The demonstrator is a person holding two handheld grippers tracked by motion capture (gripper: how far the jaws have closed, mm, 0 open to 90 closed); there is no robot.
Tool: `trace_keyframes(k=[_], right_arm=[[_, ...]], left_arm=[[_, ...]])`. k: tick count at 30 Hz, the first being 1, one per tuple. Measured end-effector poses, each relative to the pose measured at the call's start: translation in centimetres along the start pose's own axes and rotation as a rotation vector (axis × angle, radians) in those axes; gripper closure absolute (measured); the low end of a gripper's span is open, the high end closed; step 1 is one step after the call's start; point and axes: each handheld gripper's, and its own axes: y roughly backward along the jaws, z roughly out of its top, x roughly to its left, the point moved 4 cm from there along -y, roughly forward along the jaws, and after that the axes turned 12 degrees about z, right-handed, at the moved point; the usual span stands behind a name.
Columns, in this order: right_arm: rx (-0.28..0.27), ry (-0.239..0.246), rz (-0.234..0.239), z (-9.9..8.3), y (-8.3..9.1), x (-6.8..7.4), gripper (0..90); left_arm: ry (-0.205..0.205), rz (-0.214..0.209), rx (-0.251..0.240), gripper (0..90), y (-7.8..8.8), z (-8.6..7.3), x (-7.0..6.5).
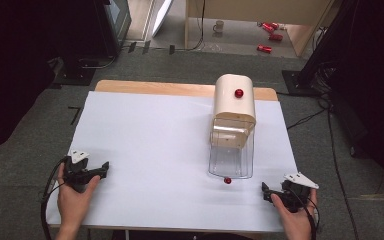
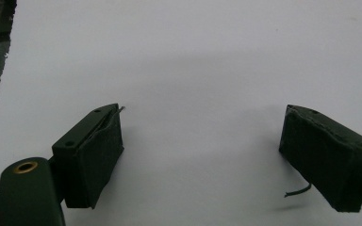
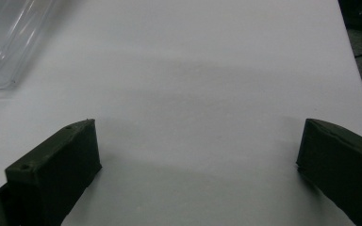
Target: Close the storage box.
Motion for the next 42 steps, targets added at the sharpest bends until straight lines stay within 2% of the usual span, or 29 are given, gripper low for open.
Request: trace_keyframes(k=[4, 5, 9, 13, 17, 20, 24, 25, 34, 35, 36, 37, 39, 42], right_arm=[[-0.011, -0.024, -0.01, -0.1, 0.2, 0.0, 0.0], [-0.021, -0.054, -0.031, -0.2, 0.3, 0.3, 0.0], [-0.026, -0.061, -0.021, -0.4, 0.7, 1.0, 0.0], [-0.047, -0.055, -0.009, -0.2, 1.3, 1.7, 0.0], [-0.082, -0.054, 0.015, 0.3, 2.2, 3.0, 0.0], [-0.083, -0.048, 0.008, 0.5, 2.3, 3.8, 0.0], [-0.083, -0.041, 0.033, 0.8, 2.3, 4.8, 0.0], [-0.084, -0.028, 0.047, 1.0, 2.4, 5.6, 0.0], [-0.109, -0.013, 0.095, 1.5, 3.0, 7.6, 0.8], [-0.119, -0.003, 0.104, 1.6, 3.1, 8.2, 7.2], [-0.119, -0.003, 0.104, 1.6, 3.1, 8.2, 7.2], [-0.143, -0.002, 0.115, 1.8, 3.3, 8.8, 15.7], [-0.145, -0.004, 0.124, 1.8, 3.3, 9.0, 15.8], [-0.138, 0.011, 0.144, 1.9, 3.3, 10.0, 22.7]], left_arm=[[0.0, 0.0, 0.0, 13.9, 0.0, 0.0, 0.0], [0.0, -0.001, 0.001, 13.9, 0.0, 0.0, 0.0], [0.001, -0.001, 0.003, 13.9, 0.0, 0.0, 0.0], [0.001, 0.0, 0.002, 13.9, 0.0, 0.0, 0.0], [0.0, 0.0, 0.003, 13.9, 0.0, 0.0, 0.0], [0.001, 0.0, 0.003, 13.9, 0.0, 0.0, 0.0], [0.001, 0.0, 0.003, 13.9, 0.0, 0.0, 0.0], [0.001, 0.0, 0.003, 13.9, 0.0, 0.0, 0.0], [0.001, 0.0, 0.003, 13.9, 0.0, 0.0, 0.0], [0.0, 0.0, 0.003, 13.9, 0.0, 0.0, 0.0], [0.0, 0.0, 0.003, 13.9, 0.0, 0.0, 0.0], [0.0, 0.0, 0.002, 13.9, 0.0, 0.0, 0.0], [0.0, 0.0, 0.002, 13.9, 0.0, 0.0, 0.0], [0.0, 0.0, 0.002, 13.9, 0.0, 0.0, 0.0]])
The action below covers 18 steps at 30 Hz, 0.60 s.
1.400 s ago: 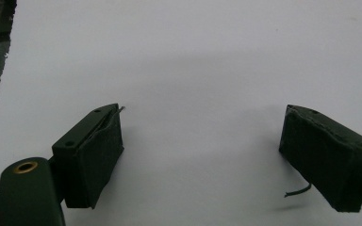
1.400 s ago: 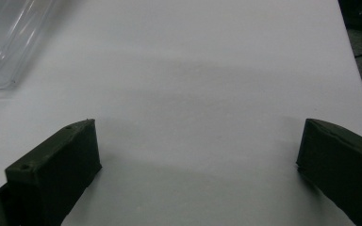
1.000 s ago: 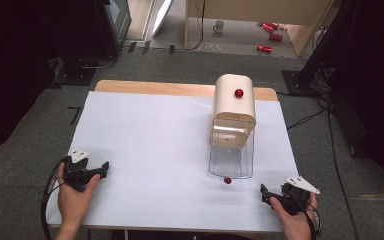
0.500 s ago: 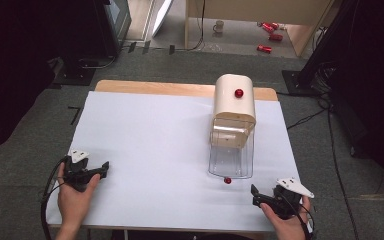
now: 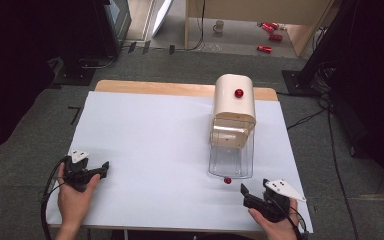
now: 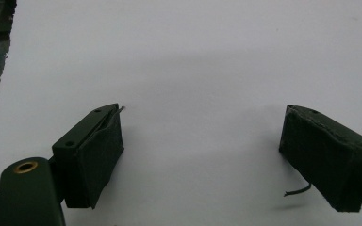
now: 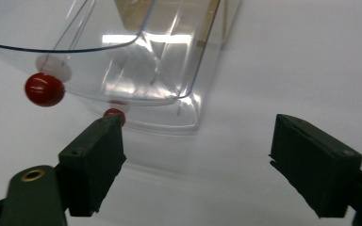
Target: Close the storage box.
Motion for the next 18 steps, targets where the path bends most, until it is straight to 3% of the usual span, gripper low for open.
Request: trace_keyframes(k=[6, 7, 12, 13, 18], right_arm=[[0.0, 0.022, 0.017, 0.0, -0.2, 1.1, 33.3], [-0.012, 0.031, 0.024, 0.0, -0.3, 1.6, 39.8], [-0.022, 0.051, 0.033, 0.0, -0.5, 2.4, 48.1], [-0.024, 0.051, 0.046, 0.0, -0.7, 2.8, 54.1], [-0.025, 0.046, 0.078, 0.0, -0.8, 3.5, 58.8]], left_arm=[[0.0, 0.0, 0.0, 13.9, 0.0, 0.0, 0.0], [0.0, 0.0, 0.0, 13.9, 0.0, 0.0, 0.0], [-0.001, 0.001, 0.0, 13.9, 0.0, 0.0, 0.0], [-0.001, 0.001, -0.001, 13.9, 0.0, 0.0, 0.0], [0.0, 0.001, -0.001, 13.9, 0.0, 0.0, 0.0]])
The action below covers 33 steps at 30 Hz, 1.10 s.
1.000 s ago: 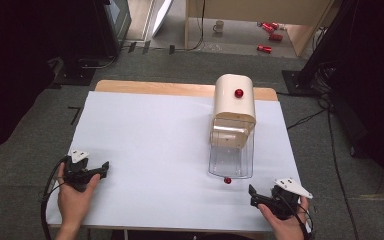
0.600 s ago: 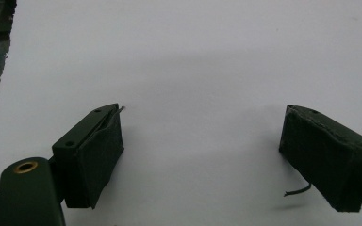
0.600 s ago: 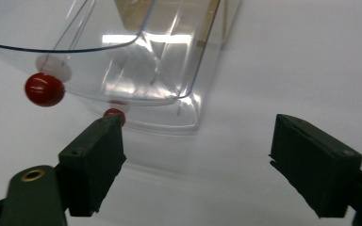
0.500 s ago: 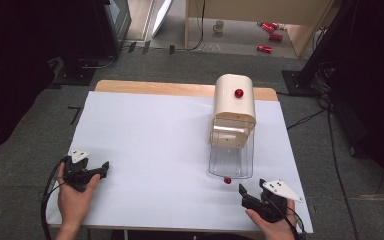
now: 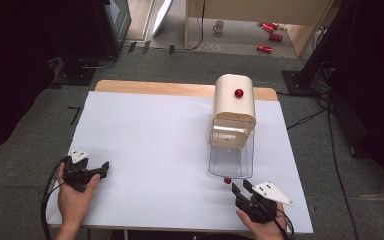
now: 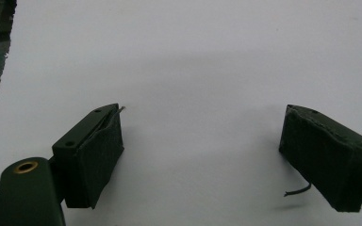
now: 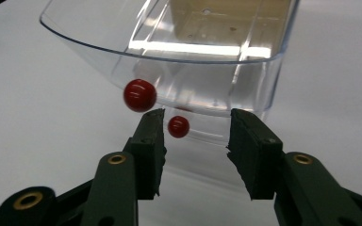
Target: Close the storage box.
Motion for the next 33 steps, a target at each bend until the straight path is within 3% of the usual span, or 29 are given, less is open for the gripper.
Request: trace_keyframes(k=[5, 19, 26, 29, 31, 33], right_arm=[[-0.011, -0.009, 0.025, 0.2, -0.3, 0.7, 64.9], [-0.006, 0.007, 0.058, 0.2, -0.4, 1.9, 66.4], [-0.026, -0.014, 0.051, 0.5, -0.9, 2.4, 66.2], [-0.034, -0.057, 0.06, 0.5, -1.2, 2.8, 66.5], [-0.039, -0.052, 0.022, 0.5, -1.5, 3.0, 69.8], [-0.045, -0.056, 0.012, 0.5, -1.5, 3.0, 72.9]], left_arm=[[0.0, 0.0, 0.0, 13.9, 0.0, 0.0, 0.0], [0.0, 0.0, 0.0, 13.9, 0.0, 0.0, 0.0], [0.0, 0.0, 0.0, 13.9, 0.0, 0.0, 0.0], [0.0, 0.0, 0.0, 13.9, 0.0, 0.0, 0.0], [0.0, 0.0, 0.0, 13.9, 0.0, 0.0, 0.0], [0.0, 0.0, 0.0, 13.9, 0.0, 0.0, 0.0]])
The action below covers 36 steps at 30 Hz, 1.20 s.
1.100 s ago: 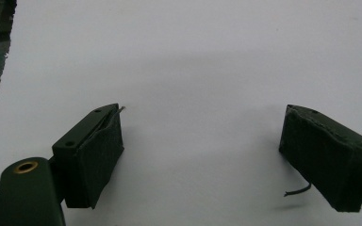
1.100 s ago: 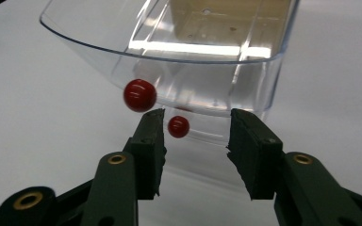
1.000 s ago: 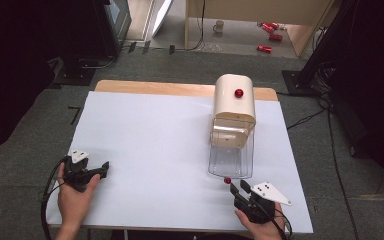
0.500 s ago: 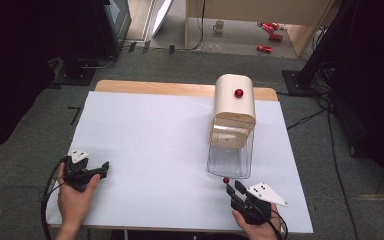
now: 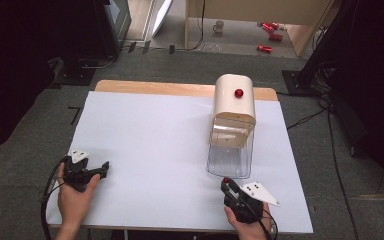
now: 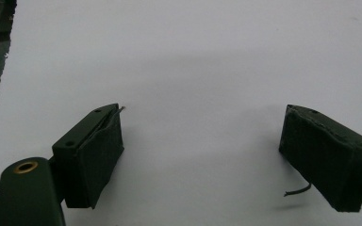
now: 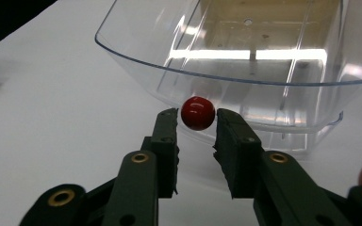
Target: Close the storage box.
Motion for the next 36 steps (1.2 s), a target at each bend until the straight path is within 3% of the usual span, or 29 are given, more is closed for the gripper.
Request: trace_keyframes(k=[11, 12, 13, 15, 22, 28, 32, 36], right_arm=[[-0.022, 0.007, -0.033, 0.1, 0.4, -0.3, 75.1], [-0.027, 0.008, -0.035, 0.2, 0.5, -0.3, 76.0], [-0.041, 0.01, -0.037, 0.3, 0.7, -0.4, 84.7], [-0.058, 0.011, -0.066, 0.6, 1.1, -0.7, 86.3], [-0.028, -0.004, -0.027, 0.2, 0.6, -0.8, 78.2], [-0.036, -0.003, -0.049, 0.0, 0.1, -0.8, 74.2], [-0.031, 0.004, -0.093, -0.4, -0.6, -0.7, 69.7], [-0.038, -0.006, -0.104, -0.5, -0.8, -0.7, 71.0]], left_arm=[[0.0, 0.0, 0.0, 13.9, 0.0, 0.0, 0.0], [0.0, 0.0, 0.0, 13.9, 0.0, 0.0, 0.0], [0.0, 0.0, 0.0, 13.9, 0.0, 0.0, 0.0], [0.0, 0.001, -0.001, 13.9, 0.0, 0.0, 0.0], [0.0, 0.0, -0.001, 13.9, 0.0, 0.0, 0.0], [0.0, 0.0, -0.001, 13.9, 0.0, 0.0, 0.0], [0.0, 0.0, -0.001, 13.9, 0.0, 0.0, 0.0], [0.0, 0.0, -0.001, 13.9, 0.0, 0.0, 0.0]])
